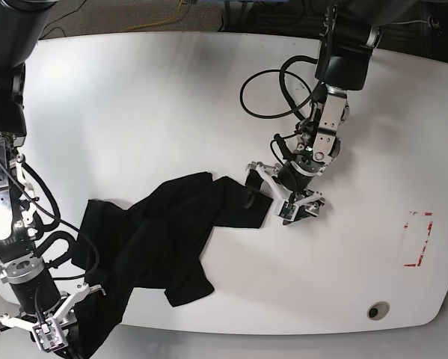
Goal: Layout the t-shirt on the table in an organized manner, then fold the t-shirt properly
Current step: 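Grasp the t-shirt sleeve with the left gripper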
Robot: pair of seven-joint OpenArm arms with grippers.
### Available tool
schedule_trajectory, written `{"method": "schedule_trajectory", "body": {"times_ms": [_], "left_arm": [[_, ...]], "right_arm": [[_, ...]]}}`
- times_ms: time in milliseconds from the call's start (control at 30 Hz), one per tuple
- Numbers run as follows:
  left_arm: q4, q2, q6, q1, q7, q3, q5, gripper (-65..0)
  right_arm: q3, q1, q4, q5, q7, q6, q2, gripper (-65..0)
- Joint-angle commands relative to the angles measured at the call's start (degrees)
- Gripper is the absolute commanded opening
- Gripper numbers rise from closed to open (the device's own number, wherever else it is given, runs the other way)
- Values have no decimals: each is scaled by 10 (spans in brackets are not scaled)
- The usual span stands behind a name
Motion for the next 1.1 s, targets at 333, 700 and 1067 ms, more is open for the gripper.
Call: {"method": "schedule_trajectory", "body": {"times_ms": [333,700,1067], "left_arm": [[-64,15,0,-31,-13,1,-4,-75],[-75,25,0,-27,-13,1,-3,-244],[-76,26,0,-26,-11,1,-1,-494]], "right_arm": [[9,11,18,-2,15,-8,9,-650],[10,0,18,-2,15,-8,9,-650],[10,-1,19,-2,15,-8,8,-650]]}}
